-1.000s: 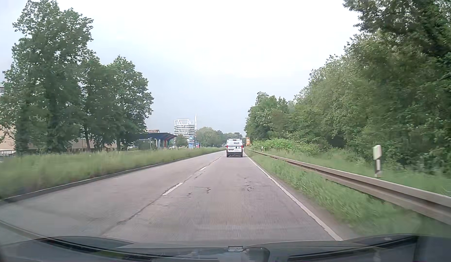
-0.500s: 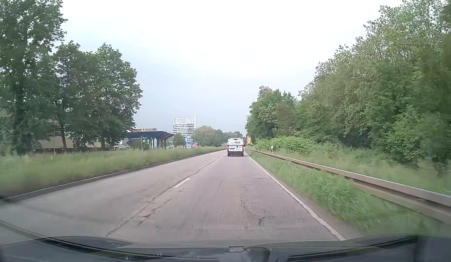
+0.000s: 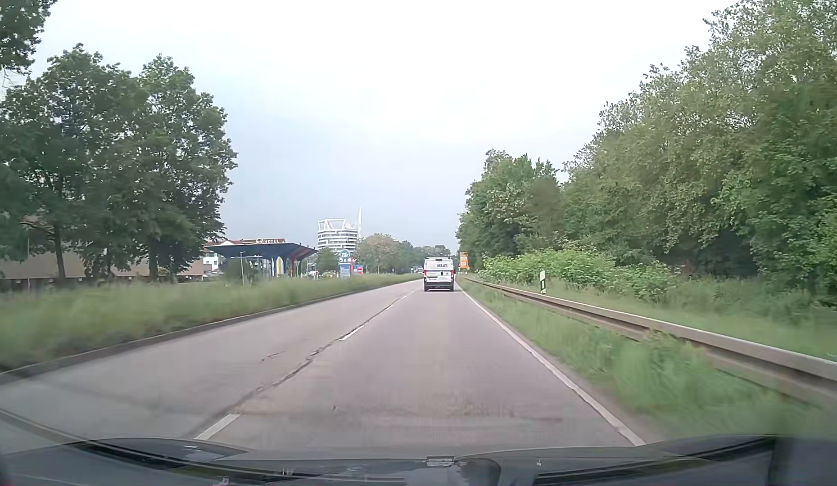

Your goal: Follow the waypoints while adhering to traffic rules and regulations

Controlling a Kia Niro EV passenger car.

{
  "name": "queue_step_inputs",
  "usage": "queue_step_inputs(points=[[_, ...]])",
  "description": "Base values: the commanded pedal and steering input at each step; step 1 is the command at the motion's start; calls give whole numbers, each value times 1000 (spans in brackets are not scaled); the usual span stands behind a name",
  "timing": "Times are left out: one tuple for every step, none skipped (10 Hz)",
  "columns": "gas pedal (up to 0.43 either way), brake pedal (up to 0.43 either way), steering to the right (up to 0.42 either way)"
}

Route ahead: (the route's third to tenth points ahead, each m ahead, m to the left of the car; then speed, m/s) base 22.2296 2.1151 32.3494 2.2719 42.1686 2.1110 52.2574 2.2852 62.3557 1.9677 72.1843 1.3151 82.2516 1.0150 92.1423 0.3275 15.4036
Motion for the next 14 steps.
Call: queue_step_inputs(points=[[169, 0, 0], [169, 0, 0], [169, 0, 0], [169, 0, 0], [169, 0, 0], [169, 0, 0], [169, 0, 0], [169, 0, 0], [169, 0, 0], [169, 0, 0], [169, 0, 0], [169, 0, 0], [169, 0, 0], [169, 0, 0]])
